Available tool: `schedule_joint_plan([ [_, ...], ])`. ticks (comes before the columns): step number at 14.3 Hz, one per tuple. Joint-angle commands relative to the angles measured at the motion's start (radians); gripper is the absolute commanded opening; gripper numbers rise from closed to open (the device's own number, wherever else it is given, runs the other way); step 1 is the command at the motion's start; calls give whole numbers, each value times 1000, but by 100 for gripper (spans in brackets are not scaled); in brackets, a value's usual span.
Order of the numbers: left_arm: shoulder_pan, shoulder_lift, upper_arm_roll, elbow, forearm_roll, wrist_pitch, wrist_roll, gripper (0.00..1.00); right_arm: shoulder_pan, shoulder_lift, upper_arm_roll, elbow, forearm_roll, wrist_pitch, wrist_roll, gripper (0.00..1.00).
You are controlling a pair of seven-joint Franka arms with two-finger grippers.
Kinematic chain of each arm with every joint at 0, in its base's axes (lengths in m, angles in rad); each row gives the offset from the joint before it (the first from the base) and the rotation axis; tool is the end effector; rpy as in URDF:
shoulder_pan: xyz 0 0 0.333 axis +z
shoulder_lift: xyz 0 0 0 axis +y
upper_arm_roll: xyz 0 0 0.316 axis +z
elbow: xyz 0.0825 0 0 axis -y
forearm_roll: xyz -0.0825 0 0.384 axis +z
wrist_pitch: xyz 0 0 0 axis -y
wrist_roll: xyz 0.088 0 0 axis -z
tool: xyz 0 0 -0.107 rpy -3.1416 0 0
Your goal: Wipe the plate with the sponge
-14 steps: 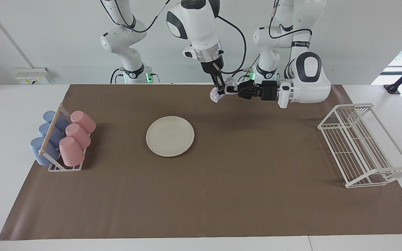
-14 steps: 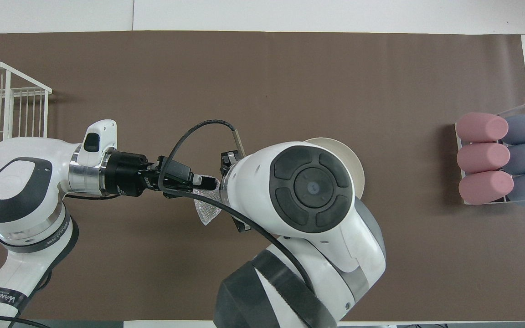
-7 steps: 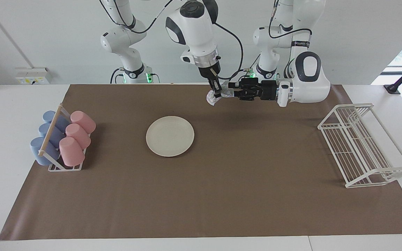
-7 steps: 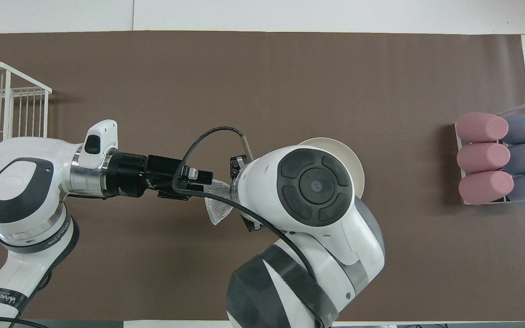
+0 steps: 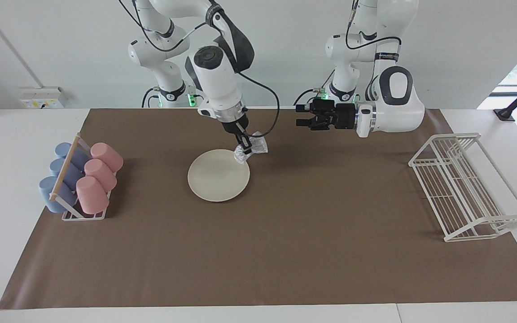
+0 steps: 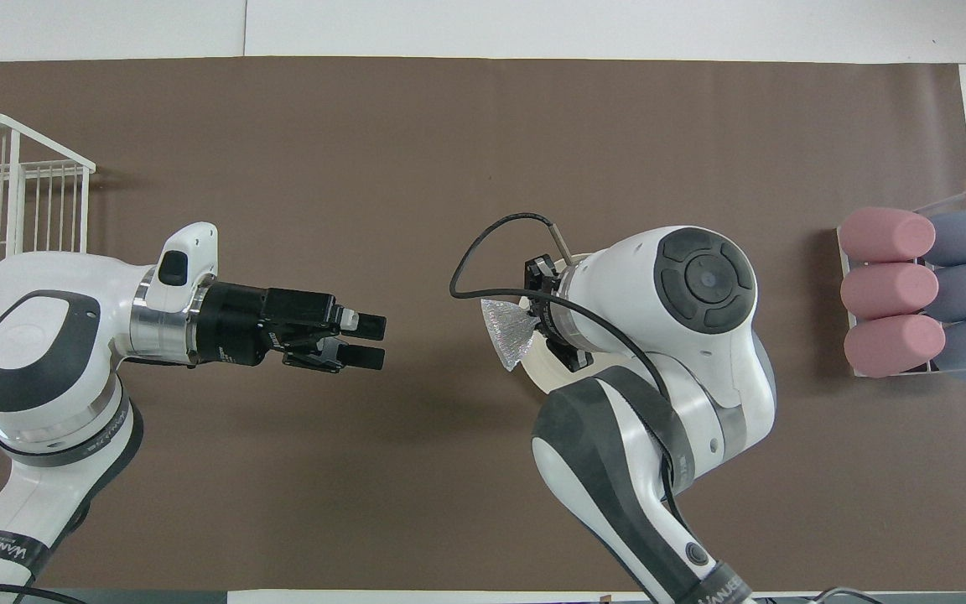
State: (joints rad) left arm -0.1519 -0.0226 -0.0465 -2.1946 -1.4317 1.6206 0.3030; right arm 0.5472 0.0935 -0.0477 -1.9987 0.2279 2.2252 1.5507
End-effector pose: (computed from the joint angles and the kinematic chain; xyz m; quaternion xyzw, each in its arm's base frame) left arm 0.4775 -0.1996 0.4370 0.7557 0.0232 -0.1725 0.6313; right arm 0.5121 0.2881 0.4265 -0.8262 0.5518 0.0446 0.1046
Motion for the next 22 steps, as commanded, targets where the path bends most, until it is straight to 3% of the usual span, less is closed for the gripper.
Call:
schedule_joint_plan([
  [1,-17,-23,11,-20,37,44,12,100,-10,-23,11,-155,7,192,-52,0],
  [4,-18,-22,13,-19,147,77,22,100,-27,-2,11,-218,7,260,-105,0],
  [10,35,-17,17,-16,402,116,24,100,-72,32,9,-268,7,275,-176,0],
  [13,60,-16,19,-13,428,104,41,100,-111,32,9,-287,7,294,-272,0],
  [17,61,-13,19,-8,464,123,41,100,-262,38,11,-302,7,301,-515,0],
  [22,63,7,20,27,478,128,19,100,-170,37,12,-307,18,303,-408,0],
])
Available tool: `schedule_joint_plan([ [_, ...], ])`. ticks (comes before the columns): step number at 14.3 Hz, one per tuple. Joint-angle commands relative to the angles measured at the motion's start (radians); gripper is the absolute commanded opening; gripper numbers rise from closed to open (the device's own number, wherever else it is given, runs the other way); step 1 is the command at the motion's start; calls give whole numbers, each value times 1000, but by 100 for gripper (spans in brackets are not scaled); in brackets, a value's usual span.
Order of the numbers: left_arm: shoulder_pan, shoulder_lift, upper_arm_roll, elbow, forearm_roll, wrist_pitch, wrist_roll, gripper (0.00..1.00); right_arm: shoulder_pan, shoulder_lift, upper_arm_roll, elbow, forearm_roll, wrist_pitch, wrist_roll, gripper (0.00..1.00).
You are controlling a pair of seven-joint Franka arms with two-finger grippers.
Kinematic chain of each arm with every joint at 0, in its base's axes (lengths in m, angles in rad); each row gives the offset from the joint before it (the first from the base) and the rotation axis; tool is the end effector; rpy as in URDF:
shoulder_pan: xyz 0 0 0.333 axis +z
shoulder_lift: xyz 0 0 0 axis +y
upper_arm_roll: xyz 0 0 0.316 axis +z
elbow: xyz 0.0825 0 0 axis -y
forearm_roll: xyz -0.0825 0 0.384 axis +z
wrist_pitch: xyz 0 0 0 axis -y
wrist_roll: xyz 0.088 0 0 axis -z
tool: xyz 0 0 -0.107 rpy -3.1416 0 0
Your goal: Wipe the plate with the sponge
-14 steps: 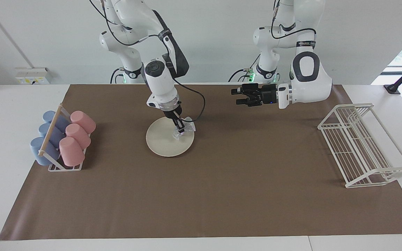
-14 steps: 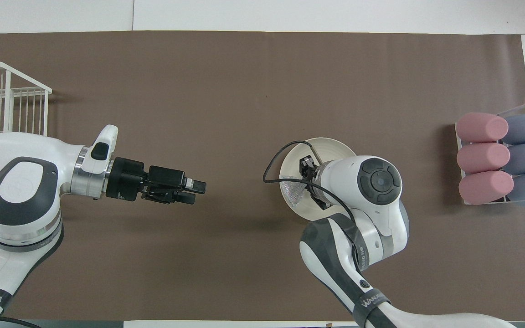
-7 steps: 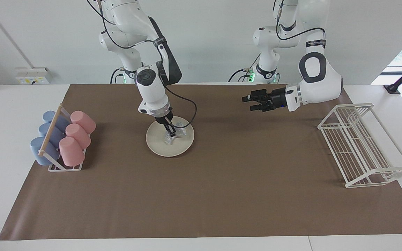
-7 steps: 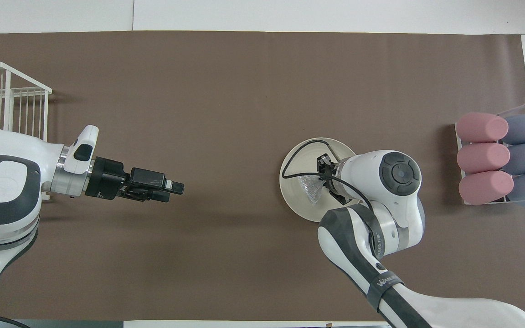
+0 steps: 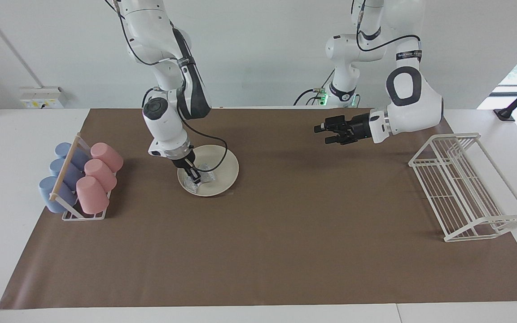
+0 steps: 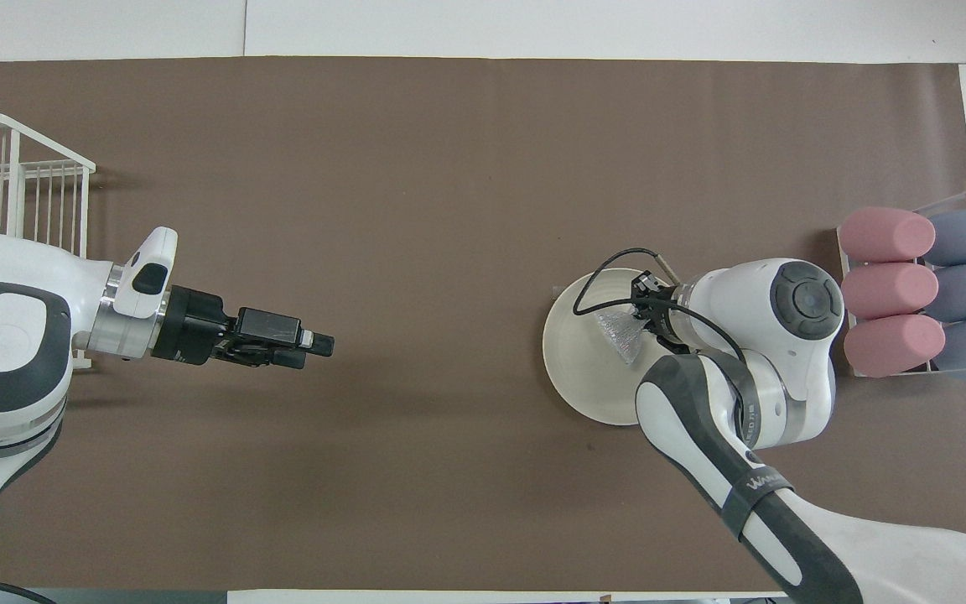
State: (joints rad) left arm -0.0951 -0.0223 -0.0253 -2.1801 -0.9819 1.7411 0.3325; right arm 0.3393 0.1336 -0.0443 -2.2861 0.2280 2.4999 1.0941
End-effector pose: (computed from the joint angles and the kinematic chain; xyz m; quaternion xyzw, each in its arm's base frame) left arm 0.4876 -0.1349 0.4068 0.8800 -0.0239 -0.1350 0.4547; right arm 0.5130 0.1544 0.3019 -0.8805 0.4673 0.0132 0.0785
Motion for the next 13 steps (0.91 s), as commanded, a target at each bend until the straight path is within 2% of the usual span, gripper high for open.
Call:
schedule_joint_plan([
  [1,8,8,-1,17,57,8,-10,100,68,0,8,-20,17,30,76,0],
  [5,23,13,-2,29,97,11,-18,100,153,37,8,-20,20,115,178,0],
  [7,23,13,-2,31,98,29,-16,100,132,38,7,-18,19,114,146,0],
  [13,26,12,-2,31,98,43,-18,100,-17,38,6,-18,19,106,-121,0],
])
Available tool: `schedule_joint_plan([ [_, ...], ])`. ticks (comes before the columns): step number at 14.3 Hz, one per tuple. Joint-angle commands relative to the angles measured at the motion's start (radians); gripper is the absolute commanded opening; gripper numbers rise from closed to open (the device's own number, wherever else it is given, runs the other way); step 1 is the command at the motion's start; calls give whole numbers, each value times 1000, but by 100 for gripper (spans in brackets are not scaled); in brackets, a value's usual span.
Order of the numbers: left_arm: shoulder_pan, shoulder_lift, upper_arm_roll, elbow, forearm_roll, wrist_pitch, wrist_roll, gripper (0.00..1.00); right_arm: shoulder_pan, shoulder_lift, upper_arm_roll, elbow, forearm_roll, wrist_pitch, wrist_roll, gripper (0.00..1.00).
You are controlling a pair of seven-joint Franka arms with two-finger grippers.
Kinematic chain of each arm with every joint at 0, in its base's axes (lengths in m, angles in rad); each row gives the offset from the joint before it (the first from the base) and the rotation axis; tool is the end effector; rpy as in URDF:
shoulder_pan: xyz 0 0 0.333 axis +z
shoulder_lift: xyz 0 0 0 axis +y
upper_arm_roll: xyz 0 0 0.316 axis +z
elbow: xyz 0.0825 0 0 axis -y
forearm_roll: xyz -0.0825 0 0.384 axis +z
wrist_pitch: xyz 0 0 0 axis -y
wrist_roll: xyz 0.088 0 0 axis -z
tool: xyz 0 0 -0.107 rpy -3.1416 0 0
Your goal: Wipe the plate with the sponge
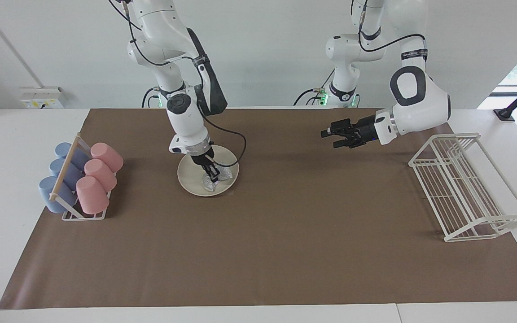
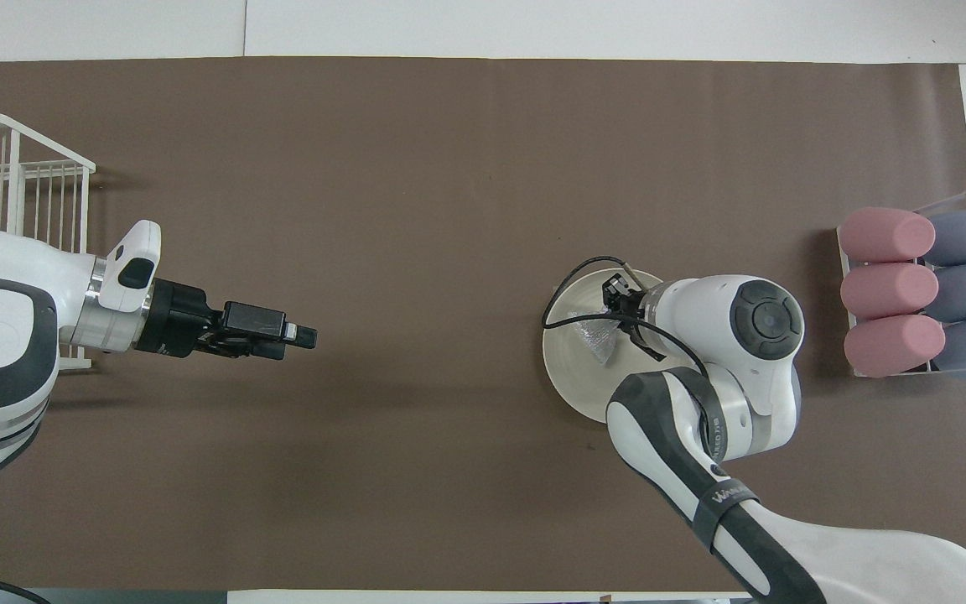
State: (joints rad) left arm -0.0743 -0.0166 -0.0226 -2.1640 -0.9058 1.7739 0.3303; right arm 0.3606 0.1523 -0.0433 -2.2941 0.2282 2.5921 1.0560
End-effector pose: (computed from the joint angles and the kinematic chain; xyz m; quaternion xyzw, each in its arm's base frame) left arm 0.4962 -0.1171 0.4063 0.8988 -0.0248 -0.1187 0.4213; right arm 0.5154 0.1647 0.2975 -0.8910 0.4436 -0.0162 0.0949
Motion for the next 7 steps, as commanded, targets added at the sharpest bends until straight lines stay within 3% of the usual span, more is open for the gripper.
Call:
schedule_joint_plan([
  [1,7,6,-5,15,22,10,-14,100,-51,20,5,-10,19,14,-103,0],
  [4,5,6,-5,15,22,12,-16,100,-32,16,7,-15,20,13,-79,0],
  [7,5,6,-4,21,22,12,-16,100,49,12,8,-22,19,13,66,0],
])
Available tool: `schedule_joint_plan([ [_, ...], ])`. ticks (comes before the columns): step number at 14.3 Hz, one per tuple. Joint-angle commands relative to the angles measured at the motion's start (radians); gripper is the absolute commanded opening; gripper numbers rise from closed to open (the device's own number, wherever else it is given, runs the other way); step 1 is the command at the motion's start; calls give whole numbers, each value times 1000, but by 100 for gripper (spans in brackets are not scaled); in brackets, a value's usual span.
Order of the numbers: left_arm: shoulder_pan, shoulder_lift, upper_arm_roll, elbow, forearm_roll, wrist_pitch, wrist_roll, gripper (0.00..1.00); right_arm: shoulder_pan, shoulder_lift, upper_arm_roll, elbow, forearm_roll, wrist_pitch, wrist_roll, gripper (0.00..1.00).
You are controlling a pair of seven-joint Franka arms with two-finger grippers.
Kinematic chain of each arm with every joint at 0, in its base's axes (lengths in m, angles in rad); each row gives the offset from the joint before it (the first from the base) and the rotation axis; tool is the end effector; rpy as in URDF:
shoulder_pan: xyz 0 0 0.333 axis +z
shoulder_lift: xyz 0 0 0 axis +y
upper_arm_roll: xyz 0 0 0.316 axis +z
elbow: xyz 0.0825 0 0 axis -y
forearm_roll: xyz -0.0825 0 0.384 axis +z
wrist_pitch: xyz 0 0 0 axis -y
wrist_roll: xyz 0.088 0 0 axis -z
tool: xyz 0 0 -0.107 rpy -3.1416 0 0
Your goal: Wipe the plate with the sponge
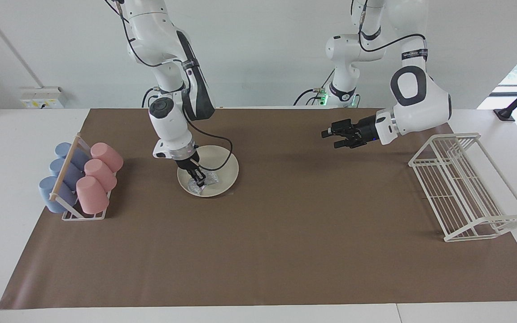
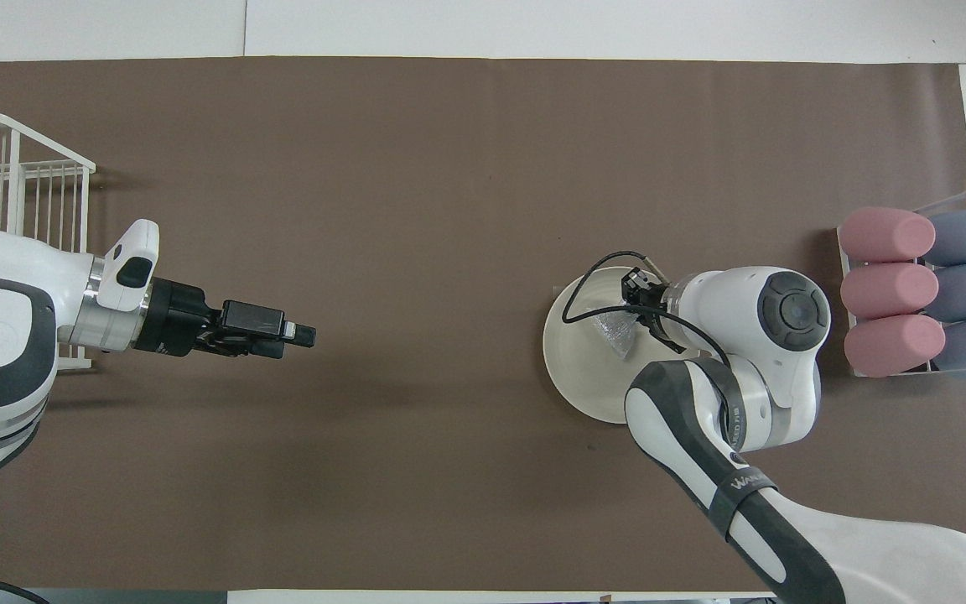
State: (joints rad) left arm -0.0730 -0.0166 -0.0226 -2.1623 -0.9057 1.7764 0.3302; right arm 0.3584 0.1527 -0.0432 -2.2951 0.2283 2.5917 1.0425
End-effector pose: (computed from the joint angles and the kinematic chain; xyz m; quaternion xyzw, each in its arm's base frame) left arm 0.4971 -0.1163 0.4071 0.8992 -0.0241 -0.1166 0.4210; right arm 0.5153 0.1635 0.2968 -0.8936 0.4386 -0.0162 0.0942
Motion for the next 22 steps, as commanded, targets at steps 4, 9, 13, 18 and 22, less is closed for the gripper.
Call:
schedule_joint_plan([
  [4,4,6,-4,19,22,9,-16,100,142,10,6,-18,19,18,221,0],
  [9,4,6,-4,19,22,9,-16,100,126,-10,0,46,19,-66,226,0],
  [13,4,6,-5,19,22,9,-14,100,131,-18,-4,315,3,-422,405,0],
  [18,1,-9,-10,24,-7,29,-23,100,181,-21,-1,612,-33,-754,615,0],
  [22,-8,-14,-11,27,-189,-46,-31,100,229,-19,6,802,-75,-995,737,0],
])
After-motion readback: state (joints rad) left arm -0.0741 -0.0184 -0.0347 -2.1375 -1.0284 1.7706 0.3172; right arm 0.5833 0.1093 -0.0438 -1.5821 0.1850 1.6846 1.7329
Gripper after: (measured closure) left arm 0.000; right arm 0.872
